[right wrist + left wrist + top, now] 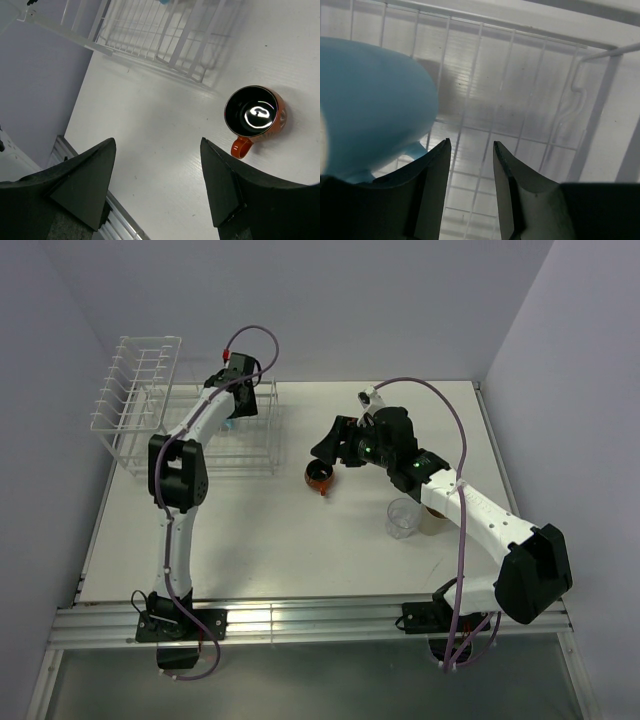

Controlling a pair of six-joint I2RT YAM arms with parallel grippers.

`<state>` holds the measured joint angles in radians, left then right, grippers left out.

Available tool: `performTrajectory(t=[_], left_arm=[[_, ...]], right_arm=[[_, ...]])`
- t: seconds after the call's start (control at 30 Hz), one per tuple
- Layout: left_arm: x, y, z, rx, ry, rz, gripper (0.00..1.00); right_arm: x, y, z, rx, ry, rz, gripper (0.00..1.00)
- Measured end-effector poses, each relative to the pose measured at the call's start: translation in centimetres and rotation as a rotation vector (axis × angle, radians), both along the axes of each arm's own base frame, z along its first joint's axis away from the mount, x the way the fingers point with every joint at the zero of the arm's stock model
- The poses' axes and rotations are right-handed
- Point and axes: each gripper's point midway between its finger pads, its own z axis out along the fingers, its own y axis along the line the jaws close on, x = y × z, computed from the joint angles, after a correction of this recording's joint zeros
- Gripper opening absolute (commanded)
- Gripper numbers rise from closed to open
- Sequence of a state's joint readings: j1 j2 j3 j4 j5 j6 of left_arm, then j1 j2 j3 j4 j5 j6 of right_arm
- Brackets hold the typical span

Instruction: Load the cups into the dish rack

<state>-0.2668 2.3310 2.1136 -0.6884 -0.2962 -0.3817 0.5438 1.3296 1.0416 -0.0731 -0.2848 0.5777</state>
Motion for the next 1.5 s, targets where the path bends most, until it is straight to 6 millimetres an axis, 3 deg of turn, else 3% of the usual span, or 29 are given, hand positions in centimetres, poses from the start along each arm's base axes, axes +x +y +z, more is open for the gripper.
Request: performTrajectory(t=[0.5,0.7,1.27,1.5], left_arm=[[0.6,4.1,-0.7,0.029,0.016,0.082,0.44],[0.4,5.2,-2.1,0.054,0.048,0.11,0.44],[0.5,5.8,-2.0,0.045,0.045,0.138,0.44],[0.4,5.3,-2.3,0.059,0.048,0.113,0.53]], right_arm=[[0.1,0.0,0.0,0.0,-0.003,-0.003,0.76],[0.1,0.0,0.1,0.002,-0.005,-0.003,0.76],[0.1,0.0,0.1,0.002,-0.004,-0.002,0.76],[0.1,0.0,0.0,0.003,-0.004,-0.002,0.76]])
